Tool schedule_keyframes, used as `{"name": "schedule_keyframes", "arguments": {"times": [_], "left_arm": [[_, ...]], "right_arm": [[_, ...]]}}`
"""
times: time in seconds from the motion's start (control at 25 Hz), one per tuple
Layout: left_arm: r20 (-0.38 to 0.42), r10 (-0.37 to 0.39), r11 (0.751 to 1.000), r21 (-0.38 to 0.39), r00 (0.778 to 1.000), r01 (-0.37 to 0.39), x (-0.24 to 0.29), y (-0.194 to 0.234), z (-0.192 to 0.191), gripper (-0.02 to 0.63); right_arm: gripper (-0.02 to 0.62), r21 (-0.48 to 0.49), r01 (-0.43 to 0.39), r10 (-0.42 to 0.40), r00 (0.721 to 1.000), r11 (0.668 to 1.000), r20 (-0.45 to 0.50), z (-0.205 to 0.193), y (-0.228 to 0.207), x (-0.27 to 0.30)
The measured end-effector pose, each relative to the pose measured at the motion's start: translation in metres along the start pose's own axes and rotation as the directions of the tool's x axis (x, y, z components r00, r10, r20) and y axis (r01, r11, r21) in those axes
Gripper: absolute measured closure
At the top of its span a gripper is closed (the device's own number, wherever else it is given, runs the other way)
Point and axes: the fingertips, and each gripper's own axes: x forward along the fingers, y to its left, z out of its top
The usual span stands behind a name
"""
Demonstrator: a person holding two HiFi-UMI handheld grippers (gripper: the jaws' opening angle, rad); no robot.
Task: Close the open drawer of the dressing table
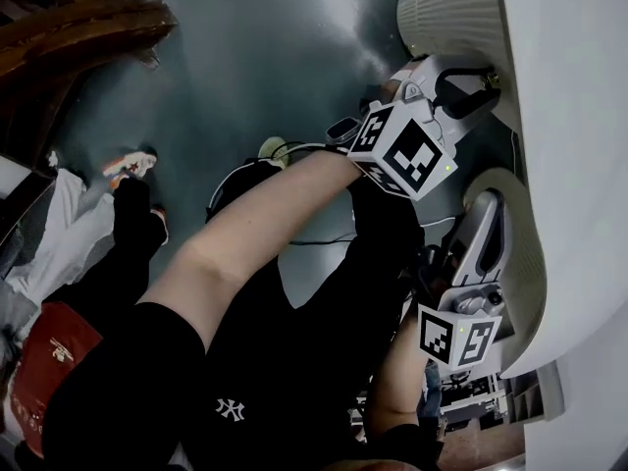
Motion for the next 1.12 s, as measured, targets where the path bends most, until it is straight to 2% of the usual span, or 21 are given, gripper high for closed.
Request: {"name": "schedule_keyframes", "arguments": {"times": [0.28,0.36,0.44,0.64,0.84,1.0,1.12], "left_arm": [[0.004,-0.021,1.000,-0.007,1.000,0.021,-0.001,-0.002,0.002,0.495],[-0.009,-0.023,1.000,-0.009,1.000,0.023,-0.005,0.002,0.001,0.470],[-0.020,-0.019,1.000,-0.007,1.000,0.019,-0.013,0.006,0.003,0.451],[-0.057,-0.016,1.000,-0.013,0.998,0.015,-0.044,-0.001,0.020,0.451],[-0.084,-0.044,0.999,0.009,0.995,0.045,-0.079,-0.017,0.056,0.459],[-0.069,-0.061,0.997,0.045,0.996,0.064,-0.108,-0.026,0.099,0.499],[-0.054,-0.054,0.997,0.044,0.997,0.056,-0.127,-0.031,0.138,0.534]], "right_arm": [[0.580,0.000,-0.011,0.011,1.000,1.000,-0.007,0.003,0.003,-0.001],[0.580,0.000,-0.020,0.020,1.000,1.000,-0.012,0.003,0.007,0.000],[0.580,-0.007,-0.023,0.023,1.000,1.000,-0.018,0.004,0.013,0.001],[0.580,-0.015,-0.057,0.057,0.998,0.998,-0.033,0.020,0.031,-0.007],[0.580,-0.035,-0.084,0.082,0.996,0.996,-0.040,0.041,0.051,-0.020],[0.580,-0.067,-0.086,0.085,0.996,0.994,-0.011,0.067,0.067,-0.029],[0.580,-0.066,-0.075,0.077,0.997,0.995,0.020,0.094,0.075,-0.037]]}}
